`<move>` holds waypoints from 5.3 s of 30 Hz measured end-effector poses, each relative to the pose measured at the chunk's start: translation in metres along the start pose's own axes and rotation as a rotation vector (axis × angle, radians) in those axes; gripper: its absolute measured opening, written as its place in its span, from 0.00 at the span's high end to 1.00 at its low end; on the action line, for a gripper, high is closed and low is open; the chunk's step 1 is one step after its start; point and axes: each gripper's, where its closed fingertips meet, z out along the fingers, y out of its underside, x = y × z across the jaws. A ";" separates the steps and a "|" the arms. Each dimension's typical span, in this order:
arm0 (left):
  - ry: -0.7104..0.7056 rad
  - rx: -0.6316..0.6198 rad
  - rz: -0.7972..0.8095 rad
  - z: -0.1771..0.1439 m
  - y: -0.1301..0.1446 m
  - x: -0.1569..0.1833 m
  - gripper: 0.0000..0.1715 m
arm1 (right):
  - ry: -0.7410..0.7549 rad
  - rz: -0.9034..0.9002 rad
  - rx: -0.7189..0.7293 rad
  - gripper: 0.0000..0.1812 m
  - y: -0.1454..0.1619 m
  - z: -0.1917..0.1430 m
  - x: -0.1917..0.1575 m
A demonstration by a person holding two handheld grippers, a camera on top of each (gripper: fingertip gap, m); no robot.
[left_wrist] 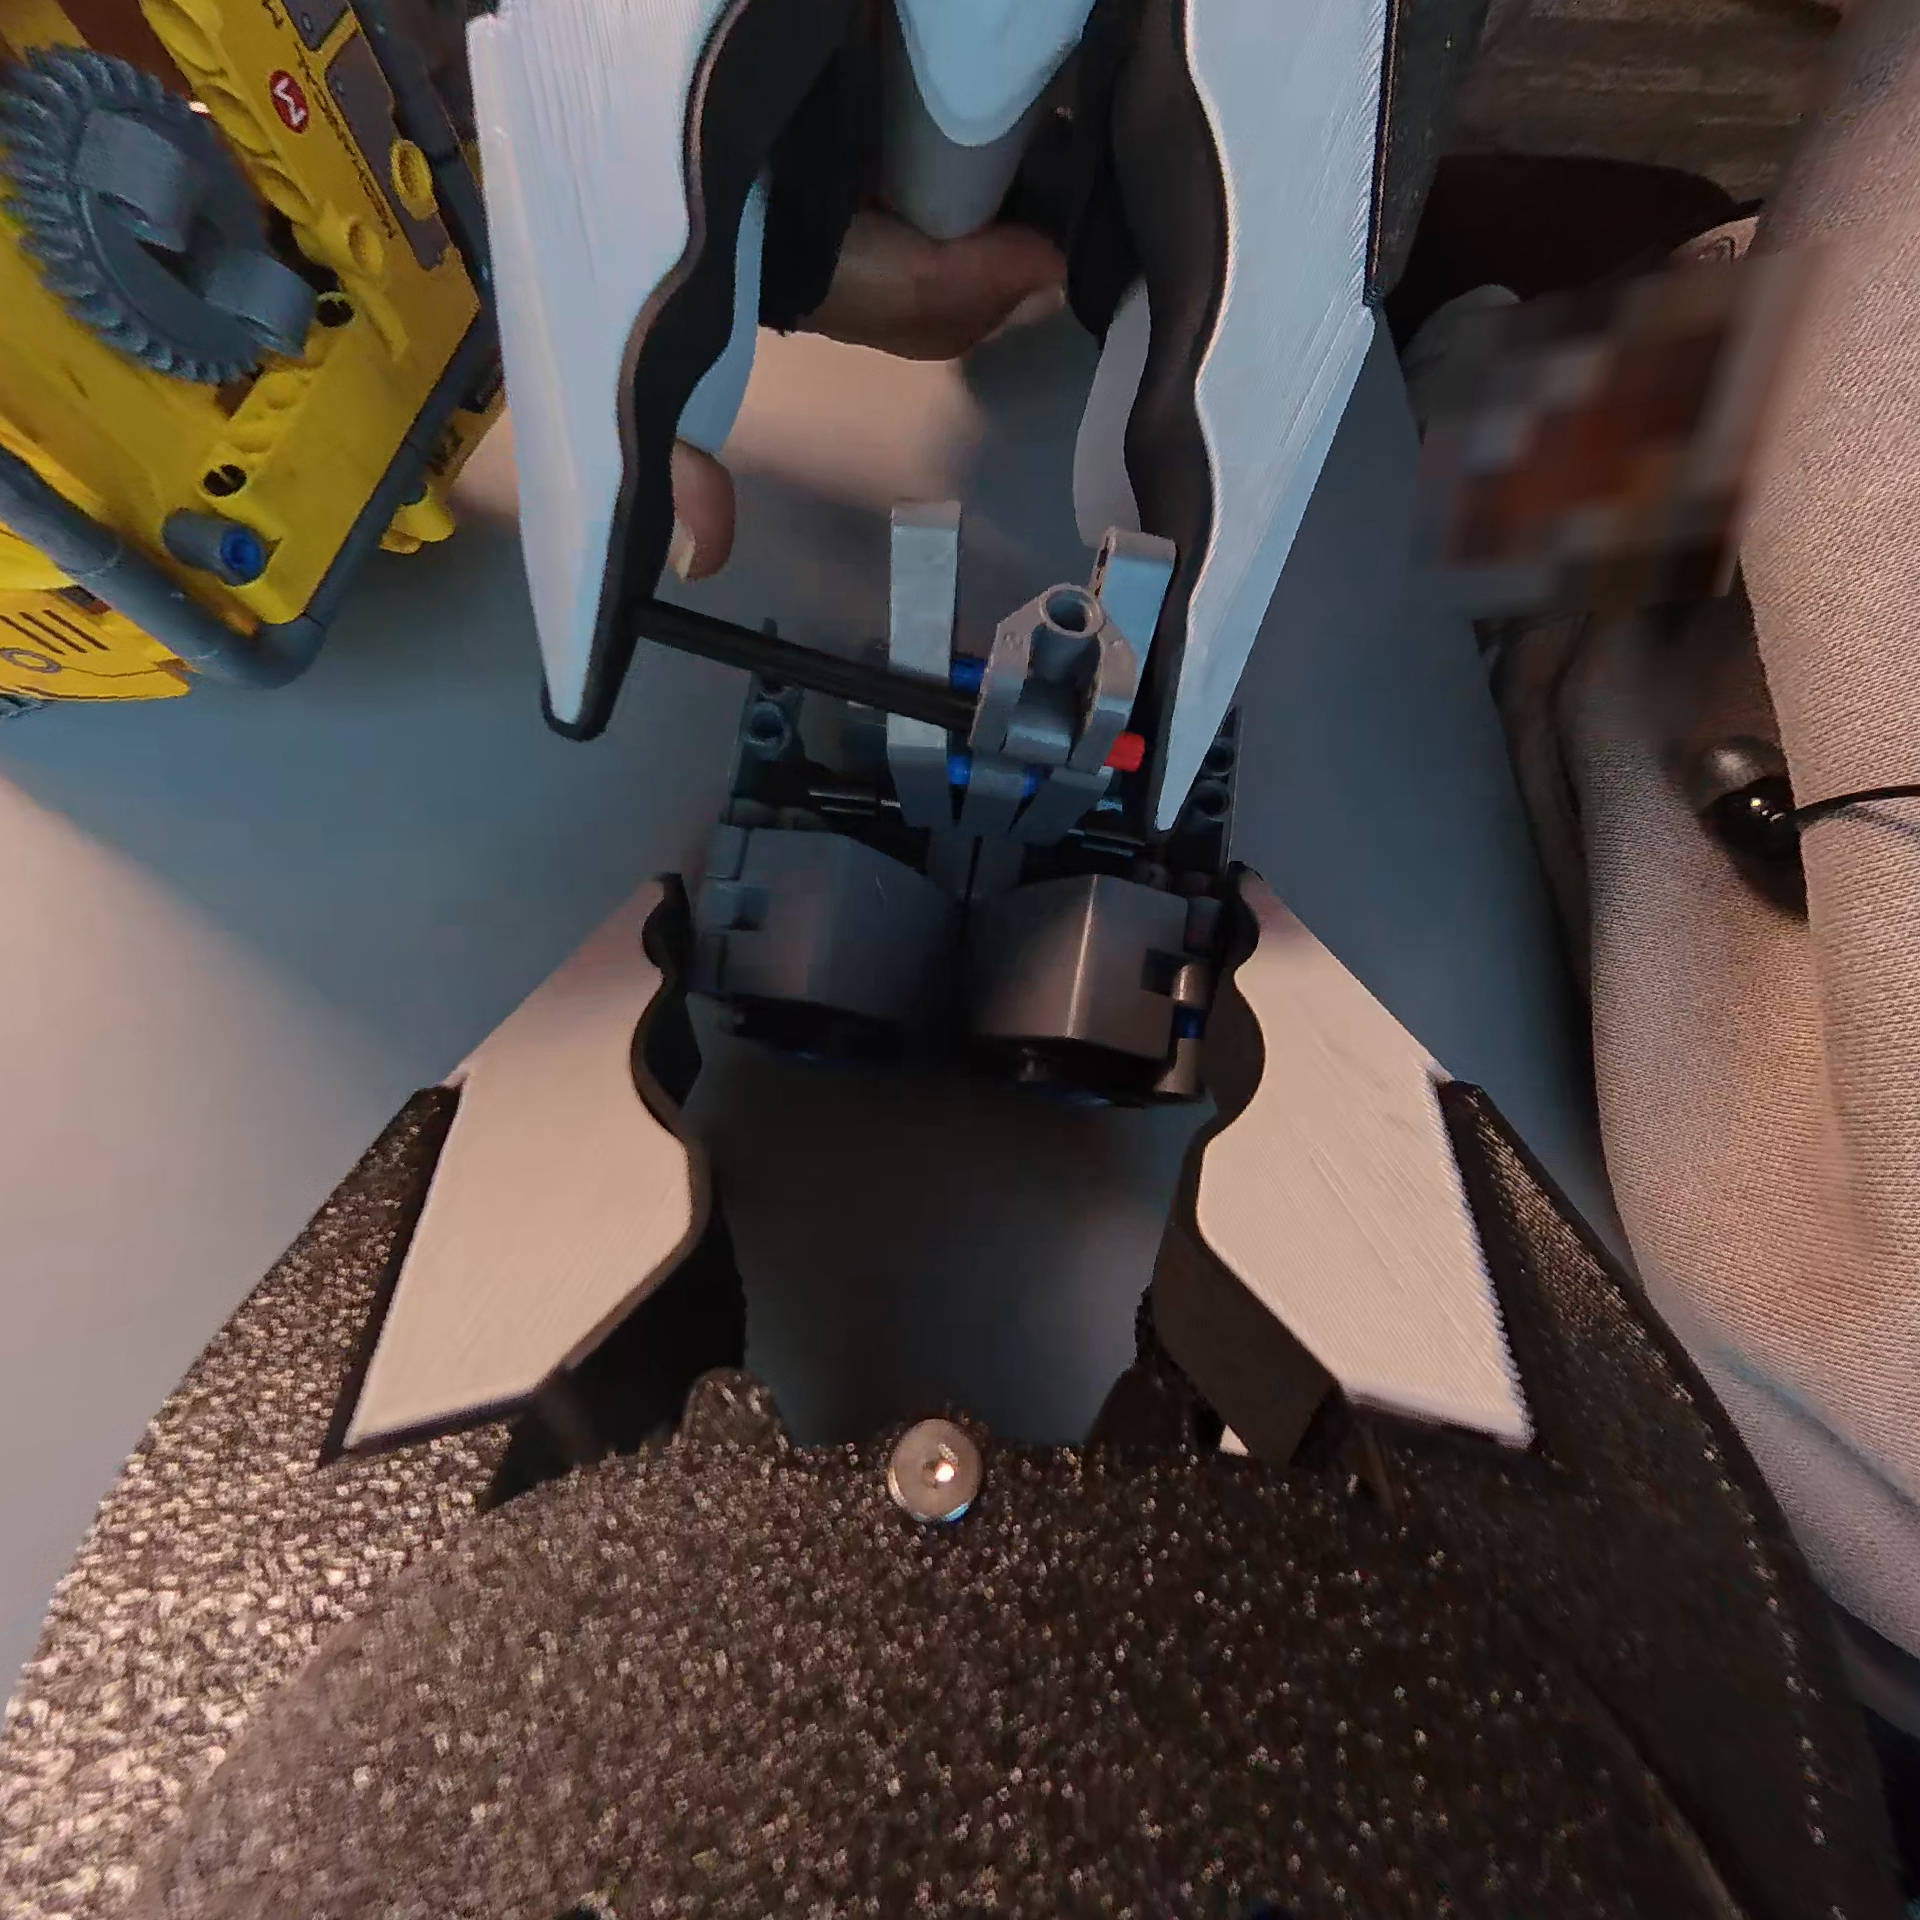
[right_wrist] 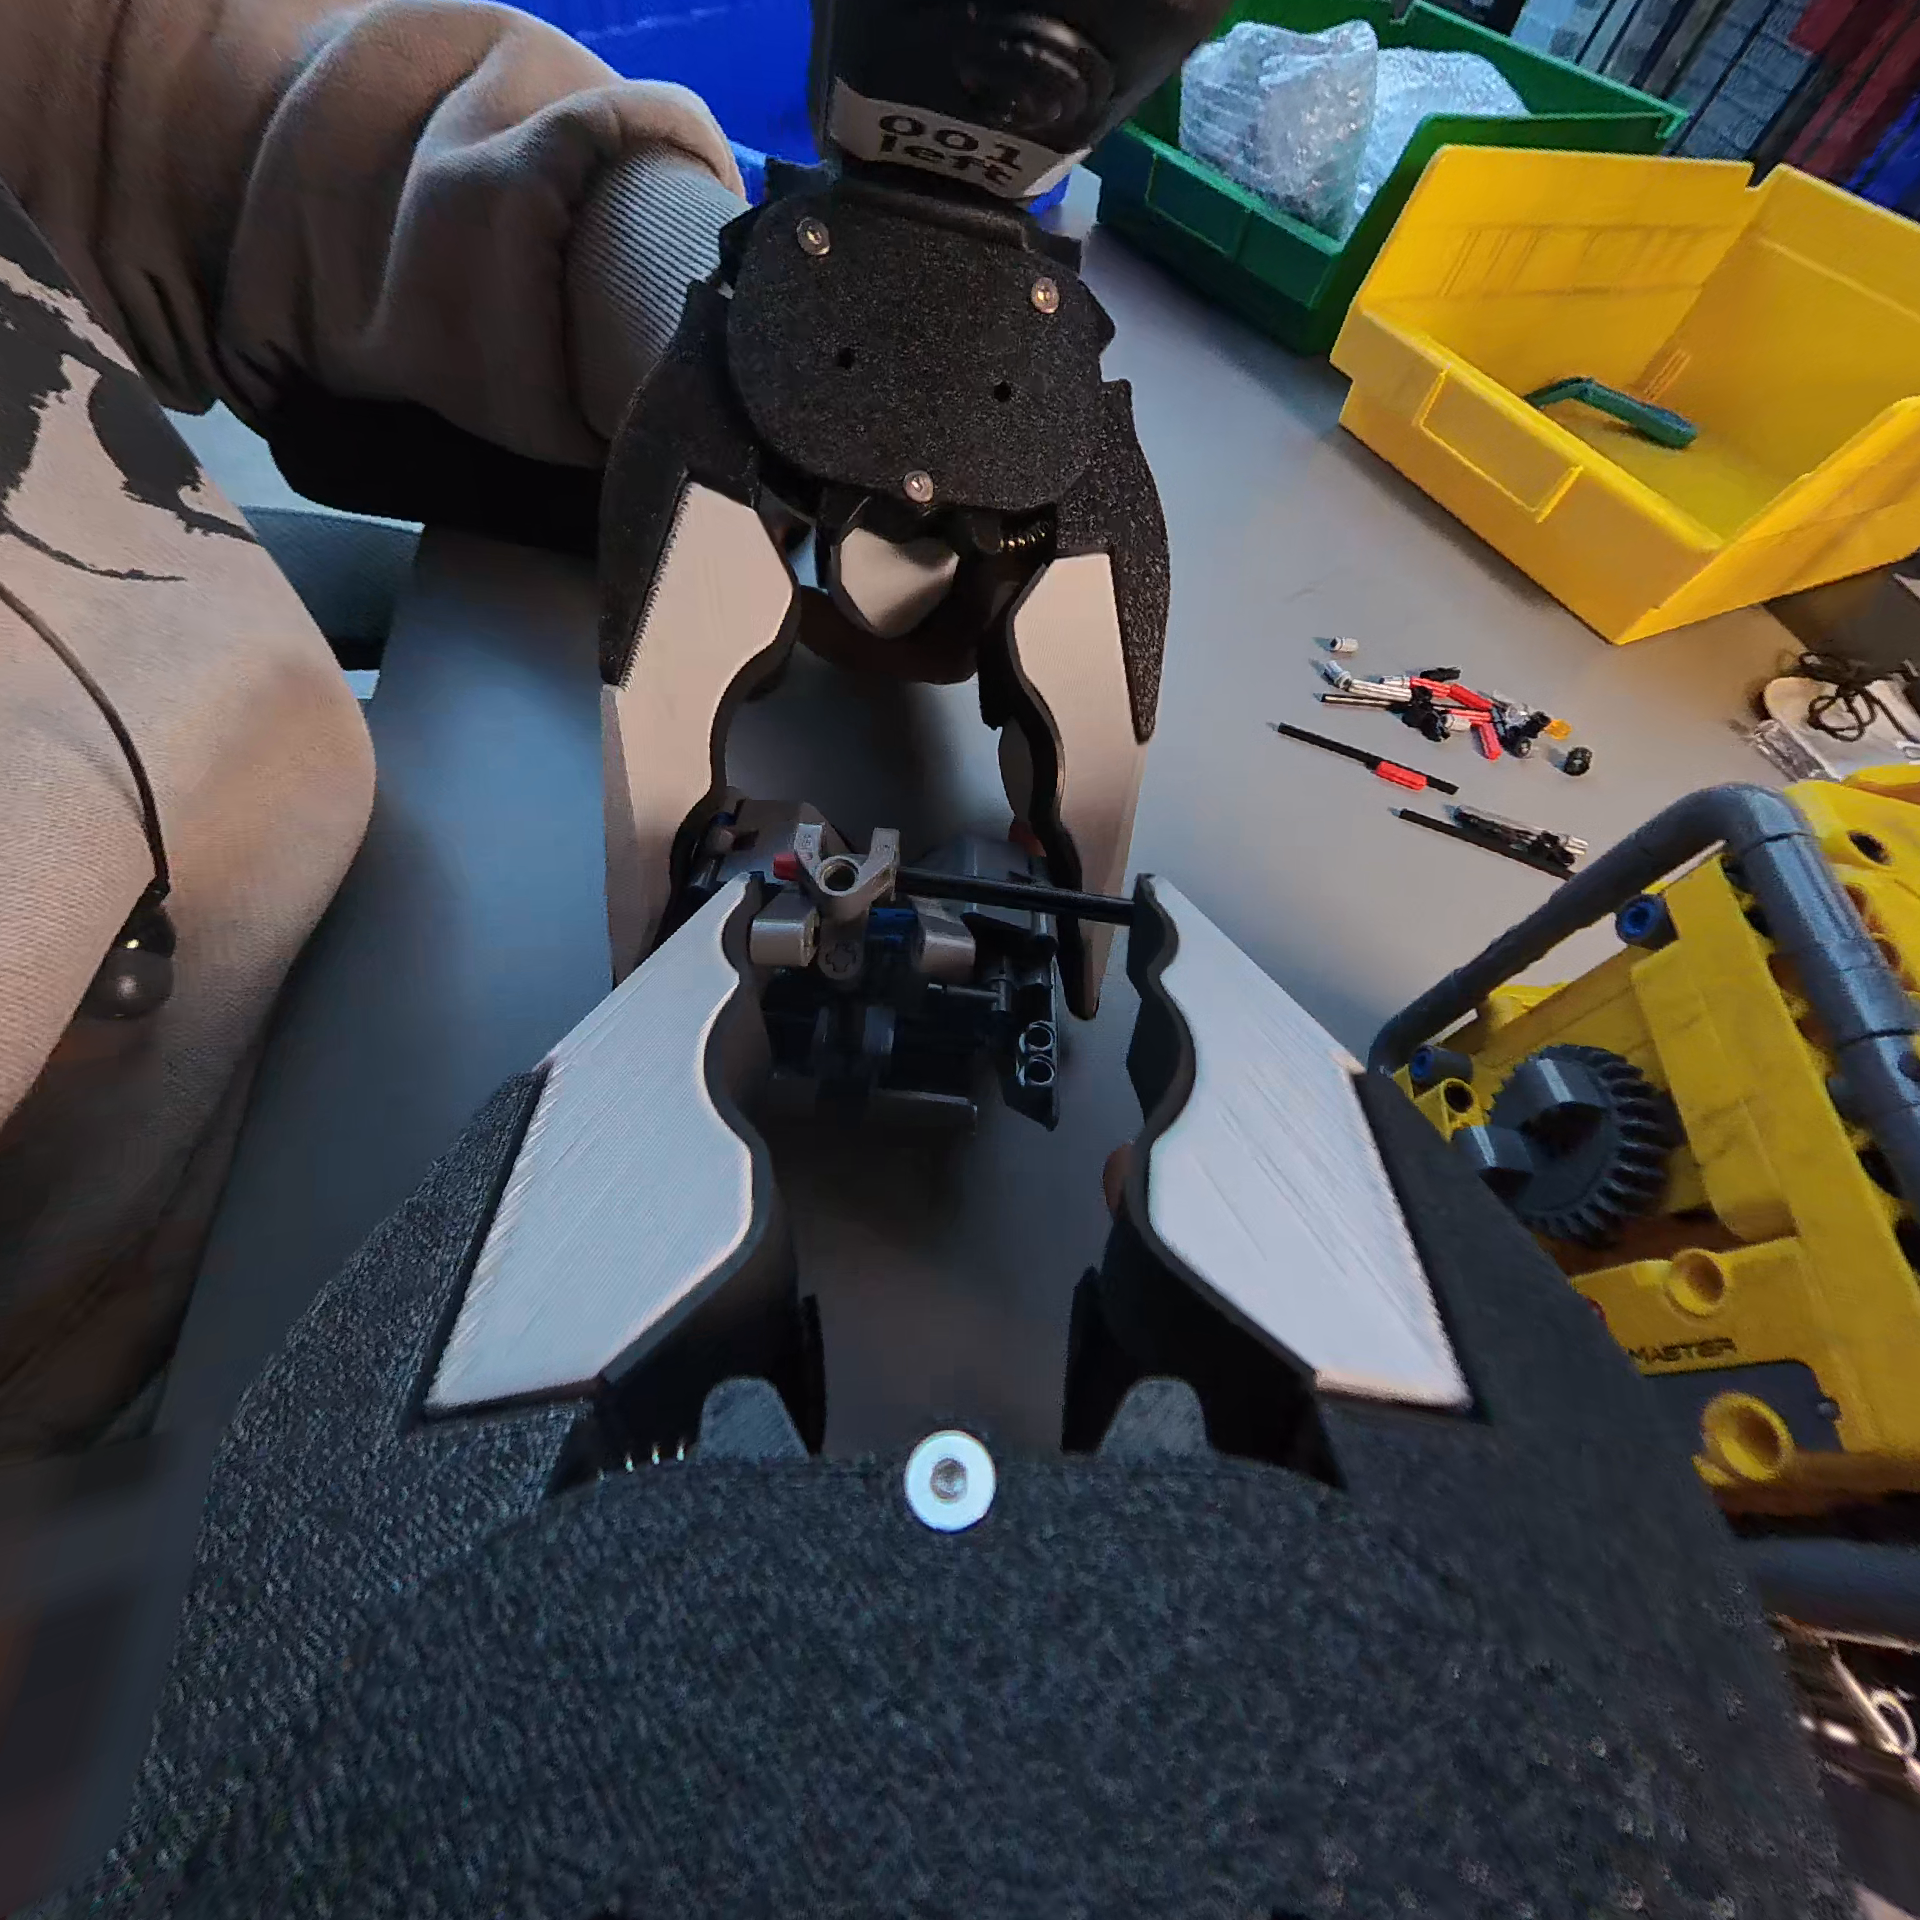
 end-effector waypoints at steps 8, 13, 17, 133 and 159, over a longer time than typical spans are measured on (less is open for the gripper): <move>-0.152 0.148 -0.004 -0.032 -0.016 -0.013 0.44 | 0.130 -0.033 -0.079 0.62 0.013 0.004 0.014; -0.312 0.177 0.089 -0.047 -0.023 -0.020 0.65 | 0.133 -0.028 -0.054 0.73 0.009 0.001 0.014; -0.282 0.152 0.085 -0.043 -0.017 -0.018 0.71 | 0.088 -0.008 -0.043 0.72 0.008 0.002 0.011; -0.159 0.203 -0.111 -0.040 -0.025 0.004 0.99 | 0.022 0.056 -0.167 0.80 0.000 -0.025 -0.002; -0.255 0.084 -0.112 -0.053 -0.009 0.012 0.98 | 0.181 0.225 -0.094 0.94 0.000 -0.012 -0.005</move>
